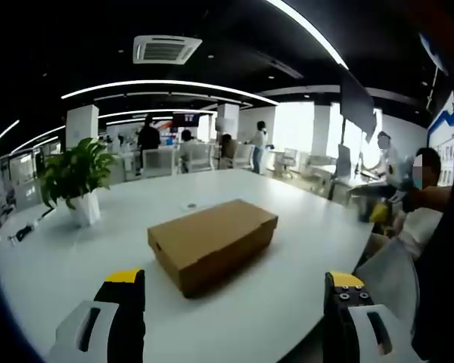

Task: Operate the shoe box by opening the lid, removing the specified soft item, and placing it in the target area until the item is outside and the box remains undamaged.

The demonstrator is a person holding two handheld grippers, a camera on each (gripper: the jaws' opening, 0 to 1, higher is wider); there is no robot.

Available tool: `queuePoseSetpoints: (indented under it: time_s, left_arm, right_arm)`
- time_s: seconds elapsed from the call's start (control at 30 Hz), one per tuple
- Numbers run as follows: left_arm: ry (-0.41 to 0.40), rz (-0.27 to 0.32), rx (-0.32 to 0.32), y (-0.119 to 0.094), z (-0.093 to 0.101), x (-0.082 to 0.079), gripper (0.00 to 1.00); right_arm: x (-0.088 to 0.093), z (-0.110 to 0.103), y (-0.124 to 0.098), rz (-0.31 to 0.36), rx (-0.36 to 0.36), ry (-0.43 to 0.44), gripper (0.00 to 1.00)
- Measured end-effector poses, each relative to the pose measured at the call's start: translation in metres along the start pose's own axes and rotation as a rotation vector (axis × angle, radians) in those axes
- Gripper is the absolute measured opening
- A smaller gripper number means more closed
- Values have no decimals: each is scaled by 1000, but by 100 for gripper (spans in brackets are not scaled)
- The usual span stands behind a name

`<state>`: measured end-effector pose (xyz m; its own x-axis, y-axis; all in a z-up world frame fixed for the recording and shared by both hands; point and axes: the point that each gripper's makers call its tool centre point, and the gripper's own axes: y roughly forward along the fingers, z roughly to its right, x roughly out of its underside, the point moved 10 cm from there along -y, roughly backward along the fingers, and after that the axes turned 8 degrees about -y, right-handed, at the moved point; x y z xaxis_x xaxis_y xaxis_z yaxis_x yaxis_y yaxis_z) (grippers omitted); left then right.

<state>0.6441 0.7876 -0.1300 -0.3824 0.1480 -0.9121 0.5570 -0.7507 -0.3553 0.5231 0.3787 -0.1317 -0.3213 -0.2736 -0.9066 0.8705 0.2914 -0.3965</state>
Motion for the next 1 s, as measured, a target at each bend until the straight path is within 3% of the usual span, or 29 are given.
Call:
queuePoseSetpoints:
  time_s: [1.0]
  left_arm:
    - [10, -3, 22, 2, 2, -3, 100]
  right_arm:
    - [-4, -1, 1, -12, -13, -25, 94]
